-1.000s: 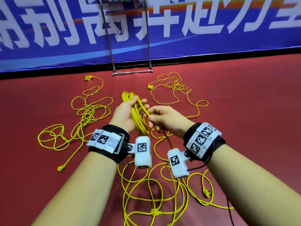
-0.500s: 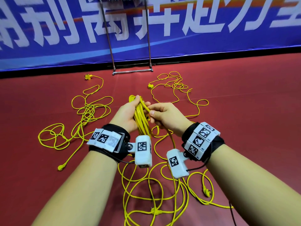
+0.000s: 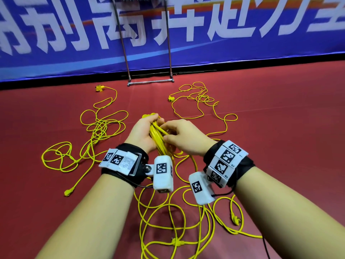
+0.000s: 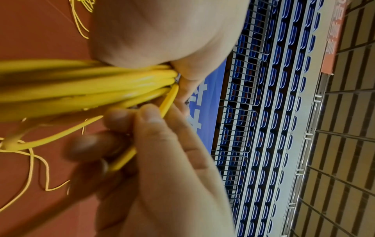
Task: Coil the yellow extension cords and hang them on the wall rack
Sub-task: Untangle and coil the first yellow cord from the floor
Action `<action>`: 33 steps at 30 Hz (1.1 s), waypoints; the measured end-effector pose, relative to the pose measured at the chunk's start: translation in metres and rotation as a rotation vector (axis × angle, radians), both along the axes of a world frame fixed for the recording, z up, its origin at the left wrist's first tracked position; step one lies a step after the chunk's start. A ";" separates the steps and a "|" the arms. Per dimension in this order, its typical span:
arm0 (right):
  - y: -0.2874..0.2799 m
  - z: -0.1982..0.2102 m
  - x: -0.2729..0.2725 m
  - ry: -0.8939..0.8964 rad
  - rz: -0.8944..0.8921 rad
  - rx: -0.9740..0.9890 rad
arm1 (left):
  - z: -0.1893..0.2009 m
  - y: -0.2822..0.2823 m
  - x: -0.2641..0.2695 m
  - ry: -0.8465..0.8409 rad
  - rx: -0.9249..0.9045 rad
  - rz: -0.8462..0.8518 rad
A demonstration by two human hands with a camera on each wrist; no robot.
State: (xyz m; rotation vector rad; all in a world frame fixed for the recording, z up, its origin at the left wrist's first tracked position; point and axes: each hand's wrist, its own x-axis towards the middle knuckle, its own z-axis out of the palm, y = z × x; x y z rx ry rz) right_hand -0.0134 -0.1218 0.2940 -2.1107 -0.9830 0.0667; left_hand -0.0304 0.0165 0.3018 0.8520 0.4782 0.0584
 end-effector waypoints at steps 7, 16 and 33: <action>-0.015 -0.013 0.006 0.377 0.072 0.090 | 0.007 0.032 0.000 -0.151 -0.087 0.346; -0.028 -0.058 0.031 0.373 -0.108 0.040 | 0.019 0.058 -0.006 -0.188 -0.075 0.434; -0.083 -0.095 0.055 0.360 -0.542 -0.394 | 0.046 0.067 -0.014 -0.301 -0.090 0.395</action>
